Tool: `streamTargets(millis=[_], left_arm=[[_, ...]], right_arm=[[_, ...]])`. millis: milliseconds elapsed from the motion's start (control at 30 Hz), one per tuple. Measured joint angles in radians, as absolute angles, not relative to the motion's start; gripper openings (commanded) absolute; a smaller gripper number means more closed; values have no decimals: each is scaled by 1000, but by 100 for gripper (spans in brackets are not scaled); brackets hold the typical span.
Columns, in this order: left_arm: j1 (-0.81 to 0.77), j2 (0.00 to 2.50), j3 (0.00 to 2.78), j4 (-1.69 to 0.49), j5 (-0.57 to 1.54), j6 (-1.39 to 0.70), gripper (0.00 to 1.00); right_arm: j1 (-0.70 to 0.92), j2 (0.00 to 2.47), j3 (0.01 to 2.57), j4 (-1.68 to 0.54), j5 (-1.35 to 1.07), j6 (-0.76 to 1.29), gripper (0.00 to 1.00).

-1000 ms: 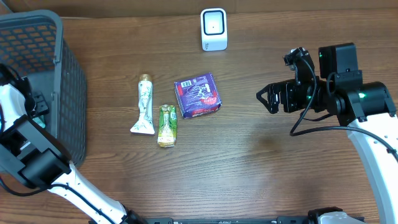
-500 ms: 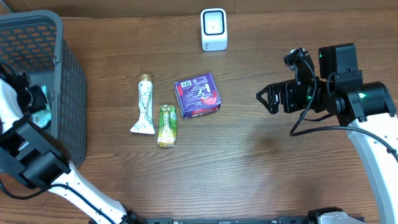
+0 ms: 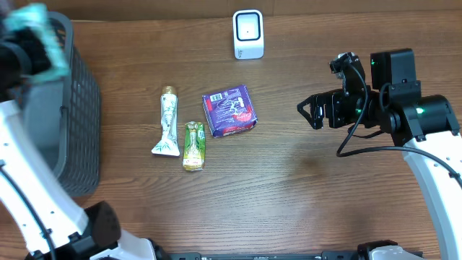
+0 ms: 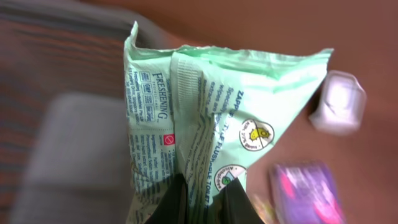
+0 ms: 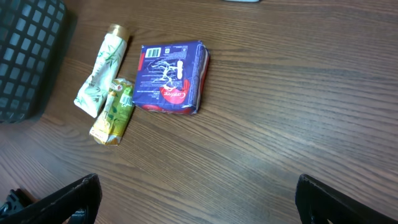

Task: Scan the item barcode
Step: 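Drop the mint-green packet on the table right of the box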

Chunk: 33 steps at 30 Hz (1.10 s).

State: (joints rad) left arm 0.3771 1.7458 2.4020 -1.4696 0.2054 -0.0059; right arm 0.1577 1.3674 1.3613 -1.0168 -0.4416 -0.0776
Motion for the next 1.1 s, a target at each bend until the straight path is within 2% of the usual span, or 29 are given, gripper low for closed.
streamTargets(millis=[200, 533, 733, 767, 800, 833, 867, 900, 1100], left_arm=[[77, 1806, 2271, -1507, 202, -33, 4], [-334, 1906, 1715, -1108, 286, -201, 4], [-511, 1913, 1555, -923, 339, -307, 4], [-527, 1913, 1541, -905, 336, -324, 12], [-548, 1913, 1518, -890, 328, -348, 35], [-557, 1913, 1508, -887, 323, -364, 71], [-574, 1913, 1493, -884, 316, -381, 93], [-580, 1913, 1487, -882, 312, -390, 100], [-559, 1913, 1493, -889, 295, -365, 99]], right_arm=[[158, 1367, 1361, -1021, -442, -78, 100], [158, 1368, 1361, -1045, -442, -76, 100], [158, 1368, 1361, -1051, -442, -74, 100], [158, 1368, 1361, -1051, -441, -71, 100], [158, 1368, 1361, -1051, -442, -67, 100], [158, 1368, 1361, -1052, -442, -64, 100], [158, 1368, 1361, -1052, -442, -62, 100], [158, 1368, 1361, -1055, -442, -60, 100], [158, 1368, 1361, -1056, -446, -56, 100]])
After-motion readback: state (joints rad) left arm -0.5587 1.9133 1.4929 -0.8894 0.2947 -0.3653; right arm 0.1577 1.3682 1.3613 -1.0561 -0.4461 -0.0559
